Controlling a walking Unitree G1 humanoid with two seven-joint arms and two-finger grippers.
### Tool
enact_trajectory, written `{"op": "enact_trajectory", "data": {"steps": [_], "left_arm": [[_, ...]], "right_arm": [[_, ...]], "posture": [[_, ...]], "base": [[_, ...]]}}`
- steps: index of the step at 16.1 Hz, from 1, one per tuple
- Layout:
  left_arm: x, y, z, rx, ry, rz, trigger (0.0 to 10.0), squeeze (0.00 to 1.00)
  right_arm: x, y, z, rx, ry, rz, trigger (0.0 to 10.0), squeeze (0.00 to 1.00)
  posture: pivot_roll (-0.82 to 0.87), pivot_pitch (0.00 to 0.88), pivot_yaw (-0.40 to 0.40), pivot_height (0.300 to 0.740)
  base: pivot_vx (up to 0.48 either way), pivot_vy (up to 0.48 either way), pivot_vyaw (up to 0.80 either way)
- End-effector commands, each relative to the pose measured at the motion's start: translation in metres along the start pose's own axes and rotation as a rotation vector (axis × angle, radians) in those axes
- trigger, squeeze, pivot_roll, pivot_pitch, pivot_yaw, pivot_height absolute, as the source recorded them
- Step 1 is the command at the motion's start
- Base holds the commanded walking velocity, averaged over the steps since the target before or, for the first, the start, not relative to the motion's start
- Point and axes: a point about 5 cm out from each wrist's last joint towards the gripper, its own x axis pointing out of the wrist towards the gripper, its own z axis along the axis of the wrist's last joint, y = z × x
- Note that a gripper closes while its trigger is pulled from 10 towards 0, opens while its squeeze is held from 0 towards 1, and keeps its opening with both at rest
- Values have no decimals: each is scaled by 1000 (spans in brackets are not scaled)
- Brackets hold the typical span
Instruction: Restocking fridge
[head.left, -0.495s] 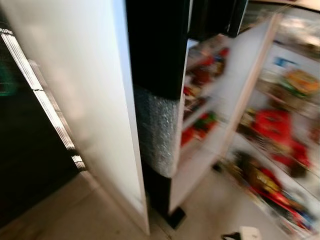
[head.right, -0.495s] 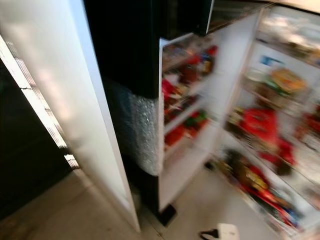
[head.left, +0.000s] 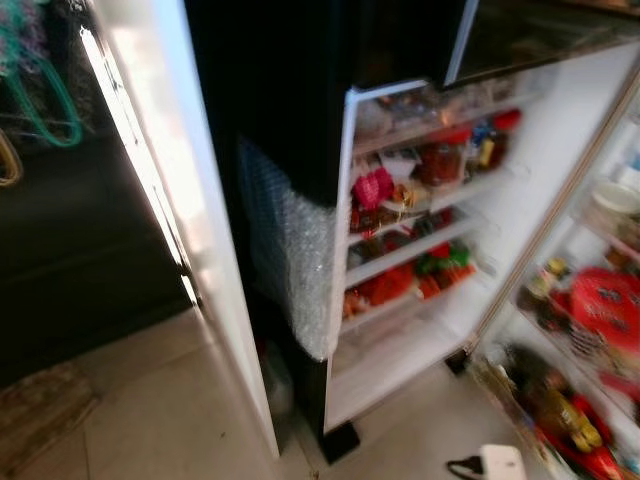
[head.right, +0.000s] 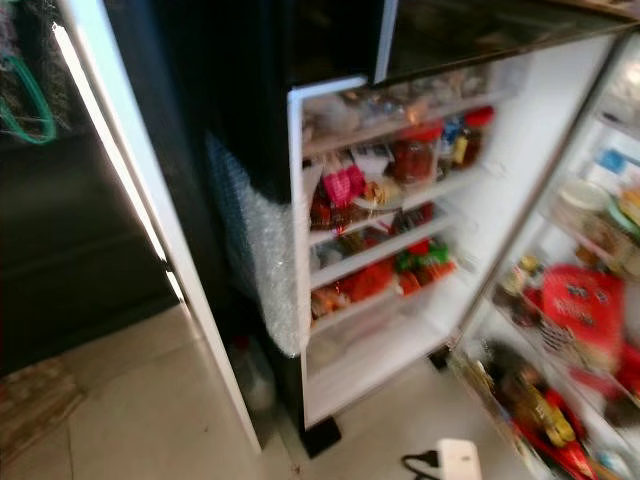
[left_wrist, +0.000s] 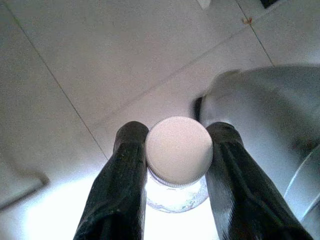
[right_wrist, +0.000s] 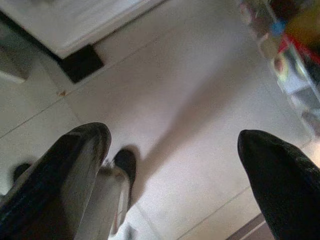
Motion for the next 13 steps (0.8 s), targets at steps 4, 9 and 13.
{"op": "enact_trajectory", "data": {"steps": [4, 9, 13], "left_arm": [[-2, 11, -6, 16, 24, 20, 10000, 0], [-2, 17, -5, 35, 24, 26, 10000, 0], [-2, 17, -2, 38, -1, 11, 10000, 0]], "right_arm": [[1, 12, 0, 30, -2, 25, 10000, 0], [1, 14, -2, 28, -4, 6, 10000, 0], [1, 18, -2, 36, -3, 16, 10000, 0]], "posture": [[-43, 0, -3, 740], [-54, 0, 26, 740], [-62, 0, 35, 740]], "base": [[0, -465, 0], [0, -465, 0], [0, -349, 0]]}}
